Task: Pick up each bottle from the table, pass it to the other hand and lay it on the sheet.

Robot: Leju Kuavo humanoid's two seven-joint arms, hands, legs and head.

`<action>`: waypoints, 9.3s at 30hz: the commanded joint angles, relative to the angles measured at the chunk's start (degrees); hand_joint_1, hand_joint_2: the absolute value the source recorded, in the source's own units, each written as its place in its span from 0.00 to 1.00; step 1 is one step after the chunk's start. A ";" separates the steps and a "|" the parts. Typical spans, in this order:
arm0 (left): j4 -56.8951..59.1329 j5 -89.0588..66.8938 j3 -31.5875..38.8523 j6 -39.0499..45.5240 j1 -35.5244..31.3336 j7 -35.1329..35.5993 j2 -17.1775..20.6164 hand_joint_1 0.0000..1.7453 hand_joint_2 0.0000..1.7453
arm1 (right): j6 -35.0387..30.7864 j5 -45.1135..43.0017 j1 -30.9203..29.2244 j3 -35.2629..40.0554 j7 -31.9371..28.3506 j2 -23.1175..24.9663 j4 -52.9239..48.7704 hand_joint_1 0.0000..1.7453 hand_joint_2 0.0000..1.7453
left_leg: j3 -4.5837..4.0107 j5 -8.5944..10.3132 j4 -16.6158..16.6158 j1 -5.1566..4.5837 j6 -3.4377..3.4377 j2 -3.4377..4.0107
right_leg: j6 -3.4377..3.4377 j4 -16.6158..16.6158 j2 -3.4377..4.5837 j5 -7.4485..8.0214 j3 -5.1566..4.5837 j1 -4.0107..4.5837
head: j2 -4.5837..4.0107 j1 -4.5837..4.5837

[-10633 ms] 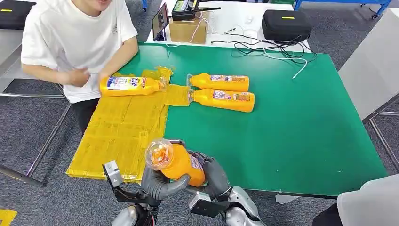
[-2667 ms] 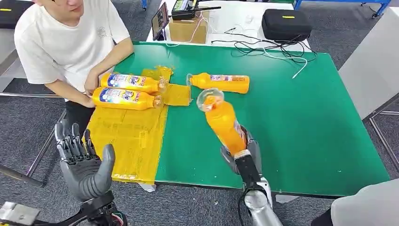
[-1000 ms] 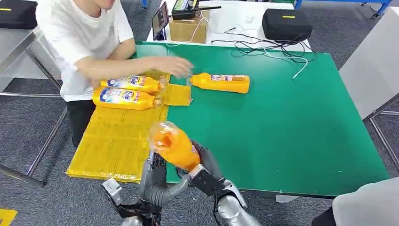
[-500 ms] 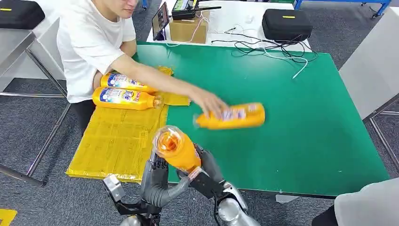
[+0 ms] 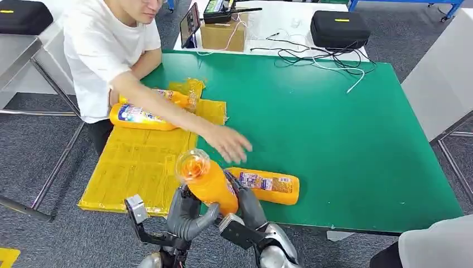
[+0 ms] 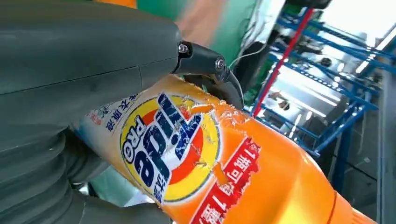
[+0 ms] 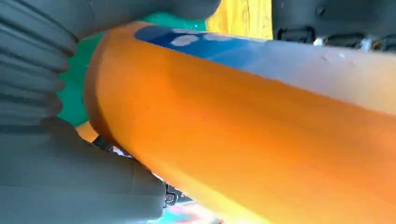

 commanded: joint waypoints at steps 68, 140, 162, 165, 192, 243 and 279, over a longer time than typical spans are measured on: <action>26.05 -109.55 37.31 36.20 -18.06 15.50 -0.23 1.00 1.00 | -6.25 2.09 5.26 -3.28 -6.69 1.45 -2.79 0.00 0.00 | 0.36 -0.05 -0.06 0.14 -0.21 0.12 | -0.22 -0.05 0.01 -0.07 0.27 0.15 | 0.02 -0.02; 64.37 -118.58 15.74 -0.40 -40.75 34.26 -1.27 0.00 1.00 | 0.74 -4.07 5.63 -3.66 -5.00 4.18 -2.94 0.00 0.00 | 1.06 0.49 -0.04 0.09 -0.19 -0.86 | -0.17 -0.07 -0.73 0.12 0.62 0.08 | 0.00 0.02; 55.47 -97.46 15.81 6.71 -39.29 22.62 -3.93 0.00 1.00 | 0.35 -3.38 6.07 -2.05 -5.44 3.59 -3.42 0.00 0.00 | 1.07 0.51 -0.02 0.01 -0.04 -0.77 | 0.02 -0.02 -0.72 0.16 0.80 0.00 | 0.00 0.04; 55.10 -96.20 15.23 6.92 -39.13 22.59 -3.61 0.00 1.00 | 0.35 -3.44 6.07 -1.92 -5.34 3.45 -3.65 0.00 0.00 | 0.94 0.48 -0.01 0.08 -0.14 -0.58 | -0.08 -0.03 -0.56 0.21 0.63 0.07 | 0.00 0.02; 30.52 -66.53 6.92 11.16 -28.22 12.17 -1.42 0.00 1.00 | -3.29 -4.48 6.14 -2.20 -7.67 3.06 -3.38 0.00 0.00 | 0.31 0.48 0.04 0.09 -0.09 -0.53 | -0.01 0.00 -0.55 0.16 -0.06 0.08 | 0.02 0.02; -8.59 -42.84 12.25 26.95 3.52 -1.27 -3.77 0.00 1.00 | -16.30 57.60 -4.68 -21.30 30.47 -11.32 5.54 0.00 1.00 | 0.32 0.32 0.01 0.02 -0.19 -0.11 | -0.08 -0.05 -0.10 0.28 -0.13 0.03 | 0.00 -0.17; 2.95 -42.45 10.65 24.52 -7.88 2.32 -3.80 0.00 1.00 | 16.26 44.31 -30.88 -11.74 27.51 -4.87 41.79 1.00 1.00 | 0.48 0.51 -0.03 0.09 -0.15 -0.21 | -0.07 -0.11 -0.24 0.38 0.04 0.09 | 0.02 -0.15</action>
